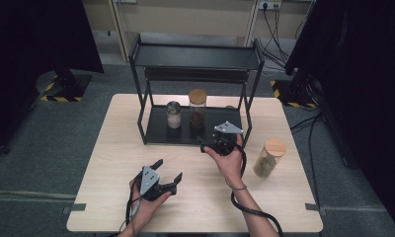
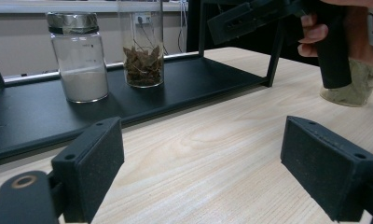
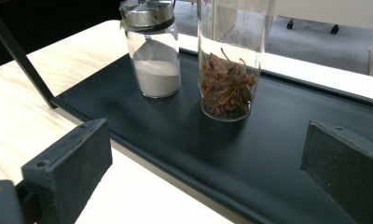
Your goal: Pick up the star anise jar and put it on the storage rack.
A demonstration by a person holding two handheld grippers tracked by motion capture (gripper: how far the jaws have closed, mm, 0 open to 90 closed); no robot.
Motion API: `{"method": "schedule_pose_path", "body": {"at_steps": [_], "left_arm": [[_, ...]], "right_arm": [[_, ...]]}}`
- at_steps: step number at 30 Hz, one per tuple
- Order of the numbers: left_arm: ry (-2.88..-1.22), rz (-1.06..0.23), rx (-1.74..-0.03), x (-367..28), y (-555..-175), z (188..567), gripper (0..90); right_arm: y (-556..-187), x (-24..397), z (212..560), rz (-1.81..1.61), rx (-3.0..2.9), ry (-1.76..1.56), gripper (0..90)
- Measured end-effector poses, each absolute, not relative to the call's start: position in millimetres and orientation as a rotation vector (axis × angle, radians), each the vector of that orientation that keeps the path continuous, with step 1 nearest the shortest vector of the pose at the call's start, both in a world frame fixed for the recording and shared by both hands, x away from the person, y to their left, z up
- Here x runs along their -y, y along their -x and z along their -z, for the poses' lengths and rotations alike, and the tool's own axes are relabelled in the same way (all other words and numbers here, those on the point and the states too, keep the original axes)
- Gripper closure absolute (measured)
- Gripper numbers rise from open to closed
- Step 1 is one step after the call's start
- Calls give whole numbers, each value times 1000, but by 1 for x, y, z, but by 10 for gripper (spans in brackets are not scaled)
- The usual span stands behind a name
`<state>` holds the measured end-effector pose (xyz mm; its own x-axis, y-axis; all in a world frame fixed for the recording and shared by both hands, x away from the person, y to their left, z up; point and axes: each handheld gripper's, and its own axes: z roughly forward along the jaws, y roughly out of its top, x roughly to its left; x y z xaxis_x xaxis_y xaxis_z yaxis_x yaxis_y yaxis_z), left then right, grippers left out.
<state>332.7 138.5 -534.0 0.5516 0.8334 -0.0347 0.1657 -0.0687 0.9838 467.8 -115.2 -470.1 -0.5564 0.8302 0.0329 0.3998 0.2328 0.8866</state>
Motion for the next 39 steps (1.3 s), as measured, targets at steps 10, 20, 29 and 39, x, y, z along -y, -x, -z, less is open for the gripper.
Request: {"method": "schedule_pose_path", "body": {"at_steps": [10,20,29,39], "left_arm": [[-1572,-684,-876,-139,-333,534,130],[-1571,-684,-877,-139,-333,534,130],[-1573,-685,-877,-138,-333,534,130],[-1572,-686,-877,-138,-333,534,130]], "right_arm": [[-458,122,476,-1270,-2070,-1124,22],[-449,125,476,-1276,-2073,-1116,22],[-441,128,477,-1270,-2078,-1103,22],[-430,134,481,-1273,-2080,-1105,22]]}}
